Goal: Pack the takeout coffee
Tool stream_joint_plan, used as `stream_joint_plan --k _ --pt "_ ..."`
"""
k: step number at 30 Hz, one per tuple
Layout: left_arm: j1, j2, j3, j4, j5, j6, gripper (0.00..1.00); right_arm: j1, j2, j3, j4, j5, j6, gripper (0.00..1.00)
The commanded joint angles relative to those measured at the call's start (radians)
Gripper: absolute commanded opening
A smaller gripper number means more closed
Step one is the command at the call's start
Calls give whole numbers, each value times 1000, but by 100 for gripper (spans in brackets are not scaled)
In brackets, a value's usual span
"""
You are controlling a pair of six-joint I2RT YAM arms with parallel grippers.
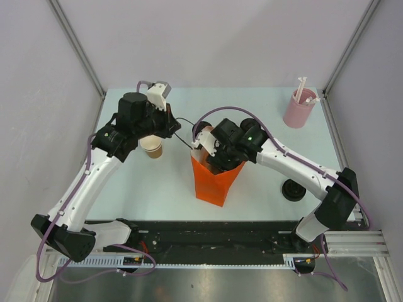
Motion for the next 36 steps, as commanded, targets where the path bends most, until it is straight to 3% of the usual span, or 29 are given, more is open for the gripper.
stream_joint_plan --k 1,9,21,29,36 --pt "20 -54 68 47 -28 71 0 0 66 -36 -145 -40 25 0" --pt "19 -83 86 6 12 111 0 -44 110 -46 -151 -92 65 0" --pt "1 -63 179 -2 -3 172 0 -1 190 -89 -131 -20 57 0" --pt "-16 -66 110 -1 116 200 0 26 219 -112 -57 46 89 1" --pt "-18 -72 30 -2 129 225 0 60 284 -116 -5 30 97 5"
